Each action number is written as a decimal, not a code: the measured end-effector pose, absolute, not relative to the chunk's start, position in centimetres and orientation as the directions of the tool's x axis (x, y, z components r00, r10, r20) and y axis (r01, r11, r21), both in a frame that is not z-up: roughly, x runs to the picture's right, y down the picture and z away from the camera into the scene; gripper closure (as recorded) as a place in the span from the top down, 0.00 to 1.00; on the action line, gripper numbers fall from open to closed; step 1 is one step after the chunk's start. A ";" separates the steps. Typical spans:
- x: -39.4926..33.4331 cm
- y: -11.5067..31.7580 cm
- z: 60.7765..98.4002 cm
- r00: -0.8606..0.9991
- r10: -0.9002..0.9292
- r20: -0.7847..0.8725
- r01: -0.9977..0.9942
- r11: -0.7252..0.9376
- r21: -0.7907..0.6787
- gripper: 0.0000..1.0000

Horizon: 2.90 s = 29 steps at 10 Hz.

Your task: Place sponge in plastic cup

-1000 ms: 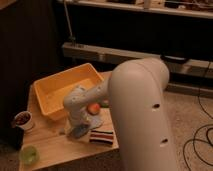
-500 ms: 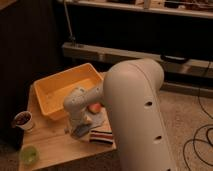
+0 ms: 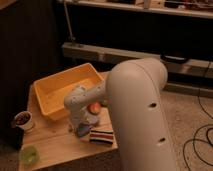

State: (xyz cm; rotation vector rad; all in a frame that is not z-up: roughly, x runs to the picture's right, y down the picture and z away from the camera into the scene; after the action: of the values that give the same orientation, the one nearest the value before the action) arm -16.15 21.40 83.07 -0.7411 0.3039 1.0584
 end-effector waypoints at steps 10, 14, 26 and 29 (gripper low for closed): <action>-15.1 12.8 80.3 0.409 0.803 -0.433 -0.894 0.259 -0.365 0.02; -19.7 14.5 81.2 0.509 0.748 -0.426 -0.833 0.301 -0.465 0.39; -17.4 17.8 79.1 0.561 0.618 -0.551 -0.817 0.302 -0.492 0.80; -17.3 18.4 79.1 0.551 0.618 -0.562 -0.824 0.298 -0.481 0.80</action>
State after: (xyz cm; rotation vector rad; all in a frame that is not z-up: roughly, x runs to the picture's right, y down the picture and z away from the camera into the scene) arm -17.26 18.45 79.05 -0.8187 0.2920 0.9762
